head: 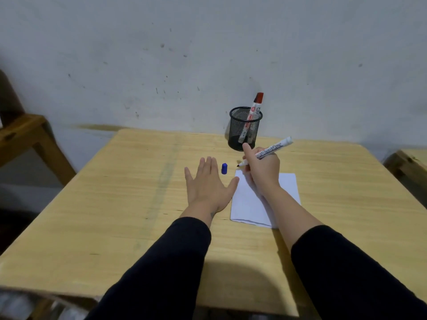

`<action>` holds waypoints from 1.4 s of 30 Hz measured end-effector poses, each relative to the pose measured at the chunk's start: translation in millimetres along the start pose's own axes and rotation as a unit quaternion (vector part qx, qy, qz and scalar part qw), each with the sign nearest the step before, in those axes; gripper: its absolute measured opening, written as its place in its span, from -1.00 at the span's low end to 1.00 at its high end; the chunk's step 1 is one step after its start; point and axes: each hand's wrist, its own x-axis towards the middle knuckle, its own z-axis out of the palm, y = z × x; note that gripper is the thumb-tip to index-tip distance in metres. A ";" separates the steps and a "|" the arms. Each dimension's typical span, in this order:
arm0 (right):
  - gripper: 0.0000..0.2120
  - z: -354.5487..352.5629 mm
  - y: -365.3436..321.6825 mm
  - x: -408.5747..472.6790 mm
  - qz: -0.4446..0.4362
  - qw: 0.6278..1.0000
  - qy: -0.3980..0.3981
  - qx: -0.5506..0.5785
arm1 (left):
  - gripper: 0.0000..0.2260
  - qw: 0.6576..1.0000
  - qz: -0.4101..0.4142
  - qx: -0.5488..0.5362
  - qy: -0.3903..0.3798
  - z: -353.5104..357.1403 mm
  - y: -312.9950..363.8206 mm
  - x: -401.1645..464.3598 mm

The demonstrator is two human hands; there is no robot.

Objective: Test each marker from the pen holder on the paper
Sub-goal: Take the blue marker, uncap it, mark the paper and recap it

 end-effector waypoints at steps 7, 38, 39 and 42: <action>-0.73 1.0 8.6 7.7 -0.035 0.989 0.036 -0.140 | -0.23 1.000 -0.003 0.006 0.000 0.6 0.3 2.3; -0.62 -0.2 0.7 3.3 0.056 0.997 0.045 0.040 | -0.66 0.972 0.145 -0.014 0.186 -19.3 -6.2 8.8; -0.62 -0.2 0.8 3.6 0.059 0.996 0.044 0.045 | -0.69 0.973 0.151 0.006 0.176 -23.8 -6.8 12.1; -0.62 0.3 0.2 3.6 0.066 0.996 0.041 0.040 | -0.76 0.986 0.127 0.015 0.106 -35.0 -2.3 18.9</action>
